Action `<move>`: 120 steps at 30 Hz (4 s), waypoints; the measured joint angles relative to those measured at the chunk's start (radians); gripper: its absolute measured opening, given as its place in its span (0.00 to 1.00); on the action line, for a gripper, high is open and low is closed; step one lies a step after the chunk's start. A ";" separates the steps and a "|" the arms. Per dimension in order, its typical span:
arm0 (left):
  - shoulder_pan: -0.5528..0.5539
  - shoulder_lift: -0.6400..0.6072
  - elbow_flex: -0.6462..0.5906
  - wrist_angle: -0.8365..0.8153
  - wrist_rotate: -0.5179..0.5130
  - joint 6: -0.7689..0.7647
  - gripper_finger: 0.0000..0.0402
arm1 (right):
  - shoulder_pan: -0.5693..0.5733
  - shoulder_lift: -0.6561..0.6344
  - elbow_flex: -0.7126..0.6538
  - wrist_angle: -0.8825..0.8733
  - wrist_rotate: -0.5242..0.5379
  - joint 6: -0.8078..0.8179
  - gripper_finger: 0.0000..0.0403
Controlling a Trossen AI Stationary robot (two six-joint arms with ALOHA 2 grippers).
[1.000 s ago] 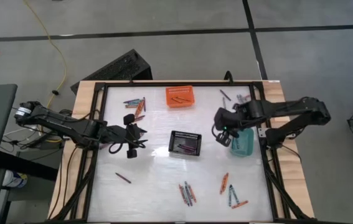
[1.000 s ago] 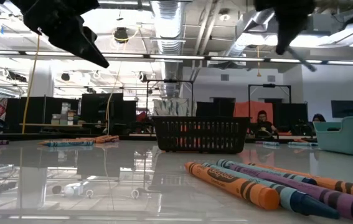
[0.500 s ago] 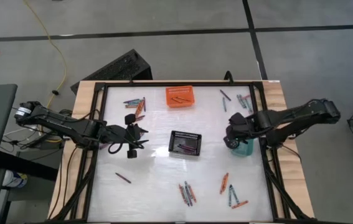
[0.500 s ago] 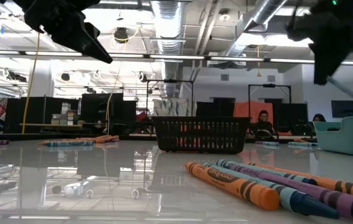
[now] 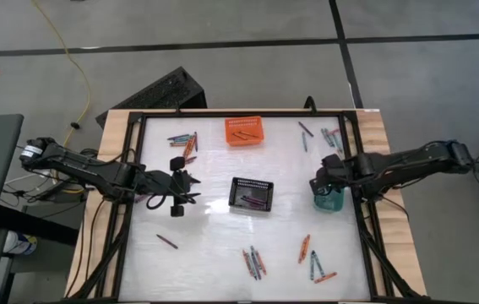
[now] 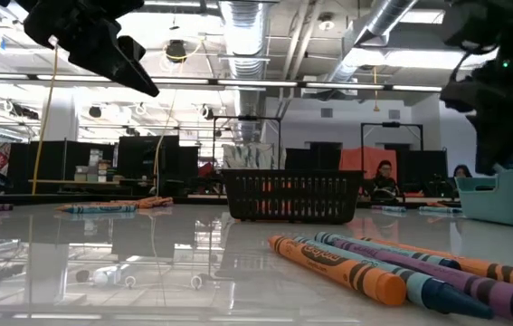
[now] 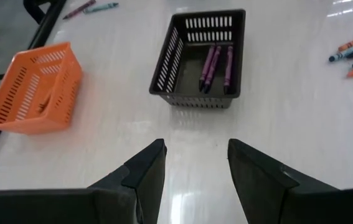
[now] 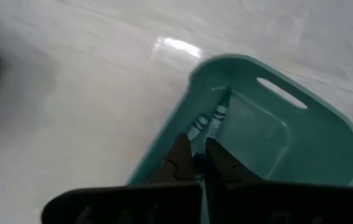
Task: Sort crayons
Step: Put the light blue green crayon into the green bin, then put the violet crayon into the black bin
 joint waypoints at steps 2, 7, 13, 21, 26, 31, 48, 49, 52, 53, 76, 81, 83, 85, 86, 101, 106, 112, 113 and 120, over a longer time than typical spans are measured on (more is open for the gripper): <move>0.000 0.000 -0.004 -0.004 0.000 -0.005 0.41 | 0.001 0.000 -0.010 0.000 -0.001 0.002 0.07; 0.000 0.000 -0.048 -0.003 0.001 -0.031 0.41 | 0.001 0.000 -0.014 -0.005 -0.010 0.004 0.18; 0.000 0.000 -0.069 -0.074 0.000 -0.071 0.41 | 0.003 0.000 -0.014 -0.001 -0.002 -0.015 0.29; 0.000 -0.003 -0.064 -0.165 0.021 -0.117 0.41 | 0.003 -0.012 -0.014 0.105 0.026 -0.111 0.32; 0.000 -0.003 -0.005 -0.360 0.024 -0.199 0.41 | 0.002 -0.026 -0.014 0.213 0.055 -0.213 0.32; 0.000 -0.004 0.030 -0.598 0.059 -0.360 0.41 | 0.002 -0.029 -0.014 0.306 0.063 -0.312 0.32; 0.093 0.177 0.027 -0.763 0.139 -0.643 0.41 | 0.001 -0.024 -0.014 0.485 0.086 -0.507 0.32; 0.108 0.198 0.027 -0.762 0.139 -0.636 0.41 | 0.001 -0.024 -0.014 0.491 0.086 -0.511 0.32; 0.152 0.262 0.027 -0.762 0.139 -0.607 0.41 | 0.004 -0.024 -0.014 0.504 0.086 -0.524 0.32; 0.164 0.281 0.027 -0.760 0.139 -0.594 0.41 | 0.008 -0.022 -0.014 0.509 0.086 -0.527 0.32; 0.432 0.343 -0.011 -0.729 0.315 -0.428 0.41 | 0.109 0.122 -0.014 0.530 0.089 -0.531 0.32; 0.467 0.343 -0.012 -0.729 0.335 -0.409 0.41 | 0.108 0.127 -0.014 0.537 0.089 -0.531 0.32; 0.479 0.343 -0.017 -0.728 0.339 -0.410 0.41 | 0.108 0.127 -0.014 0.537 0.089 -0.532 0.32; 0.491 0.343 -0.025 -0.723 0.345 -0.413 0.41 | 0.108 0.127 -0.014 0.539 0.089 -0.535 0.32; 0.495 0.343 -0.030 -0.716 0.358 -0.413 0.41 | 0.108 0.127 -0.014 0.540 0.090 -0.539 0.32; 0.500 0.498 -0.026 -0.680 0.398 -0.394 0.31 | 0.108 0.127 -0.014 0.573 0.090 -0.574 0.32; 0.499 0.485 -0.032 -0.669 0.425 -0.383 0.13 | 0.108 0.127 -0.014 0.573 0.109 -0.580 0.32; 0.499 0.485 -0.032 -0.657 0.454 -0.368 0.02 | 0.108 0.127 -0.014 0.574 0.111 -0.584 0.32; 0.499 0.486 -0.030 -0.657 0.454 -0.368 0.03 | 0.108 0.127 -0.014 0.574 0.111 -0.584 0.32; 0.479 0.491 0.006 -0.667 0.448 -0.354 0.02 | 0.108 0.127 -0.014 0.574 0.111 -0.584 0.32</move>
